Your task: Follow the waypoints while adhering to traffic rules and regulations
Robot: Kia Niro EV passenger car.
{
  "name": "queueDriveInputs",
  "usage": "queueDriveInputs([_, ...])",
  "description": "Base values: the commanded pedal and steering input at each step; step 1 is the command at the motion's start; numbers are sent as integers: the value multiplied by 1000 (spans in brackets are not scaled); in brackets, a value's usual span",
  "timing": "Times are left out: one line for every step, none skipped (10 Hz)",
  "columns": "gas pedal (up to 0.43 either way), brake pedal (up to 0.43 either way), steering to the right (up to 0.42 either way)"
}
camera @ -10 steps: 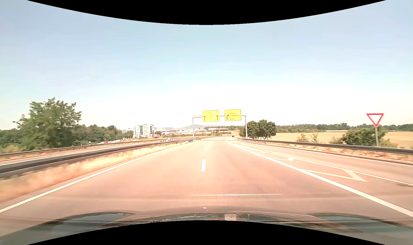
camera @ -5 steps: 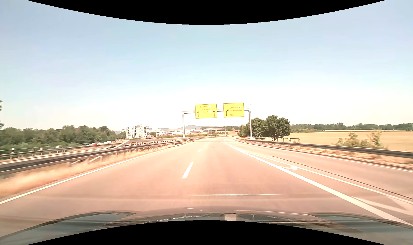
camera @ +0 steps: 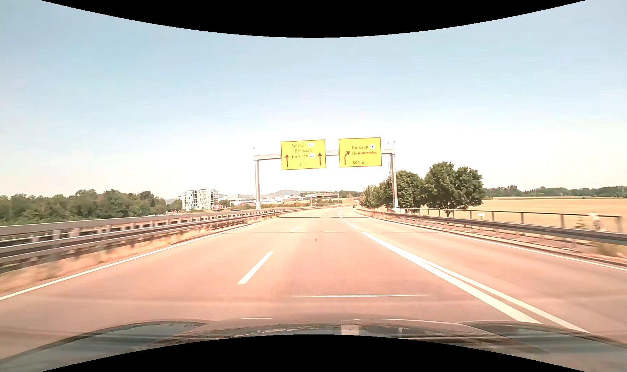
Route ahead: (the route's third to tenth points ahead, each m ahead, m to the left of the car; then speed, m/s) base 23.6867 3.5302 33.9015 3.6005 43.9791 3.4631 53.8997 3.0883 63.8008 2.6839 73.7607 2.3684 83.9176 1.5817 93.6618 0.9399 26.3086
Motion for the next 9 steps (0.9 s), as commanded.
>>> queueDriveInputs([110, 0, 3])
queueDriveInputs([110, 0, 3])
queueDriveInputs([110, 0, 3])
queueDriveInputs([110, 0, 3])
queueDriveInputs([110, 0, 3])
queueDriveInputs([110, 0, 3])
queueDriveInputs([110, 0, 3])
queueDriveInputs([110, 0, 3])
queueDriveInputs([110, 0, 3])
